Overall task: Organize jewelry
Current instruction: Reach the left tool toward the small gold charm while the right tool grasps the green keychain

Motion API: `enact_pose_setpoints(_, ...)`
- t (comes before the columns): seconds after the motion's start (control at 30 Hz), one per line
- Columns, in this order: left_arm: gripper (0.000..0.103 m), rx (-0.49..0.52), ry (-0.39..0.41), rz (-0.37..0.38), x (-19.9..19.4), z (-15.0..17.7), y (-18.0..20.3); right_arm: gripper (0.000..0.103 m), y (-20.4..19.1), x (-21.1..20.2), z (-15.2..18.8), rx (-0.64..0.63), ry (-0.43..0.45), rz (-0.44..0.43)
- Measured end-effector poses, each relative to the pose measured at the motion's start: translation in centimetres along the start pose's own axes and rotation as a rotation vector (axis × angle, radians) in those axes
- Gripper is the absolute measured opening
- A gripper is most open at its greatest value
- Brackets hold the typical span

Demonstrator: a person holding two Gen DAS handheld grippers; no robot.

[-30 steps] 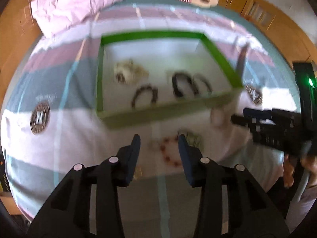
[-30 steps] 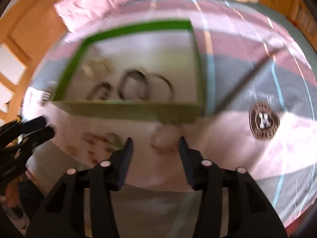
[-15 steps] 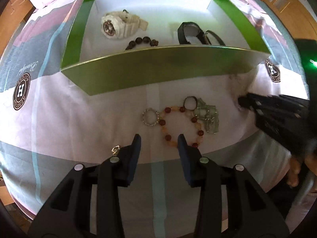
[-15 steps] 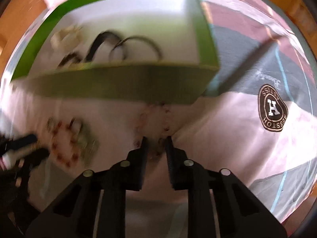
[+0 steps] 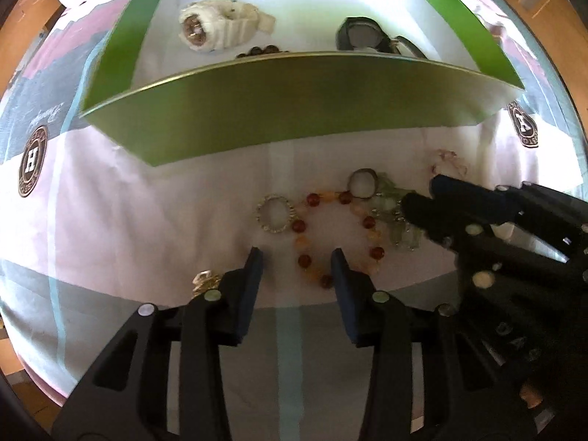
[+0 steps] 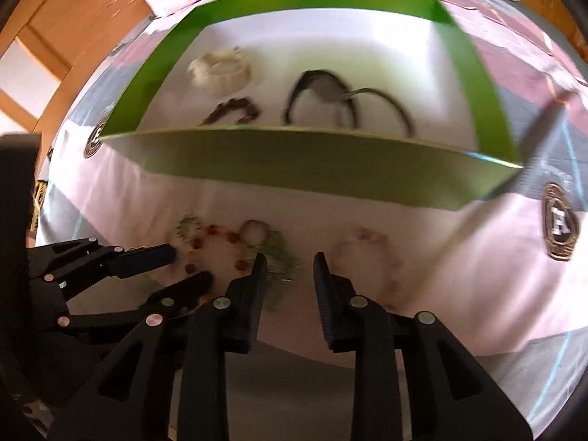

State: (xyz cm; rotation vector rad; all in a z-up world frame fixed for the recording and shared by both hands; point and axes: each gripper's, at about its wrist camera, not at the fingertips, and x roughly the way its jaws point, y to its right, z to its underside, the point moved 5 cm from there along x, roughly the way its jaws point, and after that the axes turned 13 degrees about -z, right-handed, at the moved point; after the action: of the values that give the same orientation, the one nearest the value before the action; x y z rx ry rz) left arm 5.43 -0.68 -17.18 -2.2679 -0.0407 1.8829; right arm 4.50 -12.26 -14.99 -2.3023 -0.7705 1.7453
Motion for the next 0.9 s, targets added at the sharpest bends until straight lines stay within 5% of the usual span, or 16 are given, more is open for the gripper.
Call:
enact_pose_setpoints(0.13,0.03,-0.068,-0.031,0.004,0.2,-0.1,-2.6,0.015,0.0,1.0,0.0,-0.018,-0.044,0.037)
enact_pose_setpoints(0.4,0.03,-0.13,-0.04,0.032,-0.2,-0.4,-6.0,0.014,1.2,-3.1,-1.0,0.012,0.053,-0.012)
enact_pose_setpoints(0.9,0.032,-0.028,0.023,-0.056,-0.8,0.2,-2.1,0.014,2.4,-1.3,-0.6,0.039,-0.005,0.011)
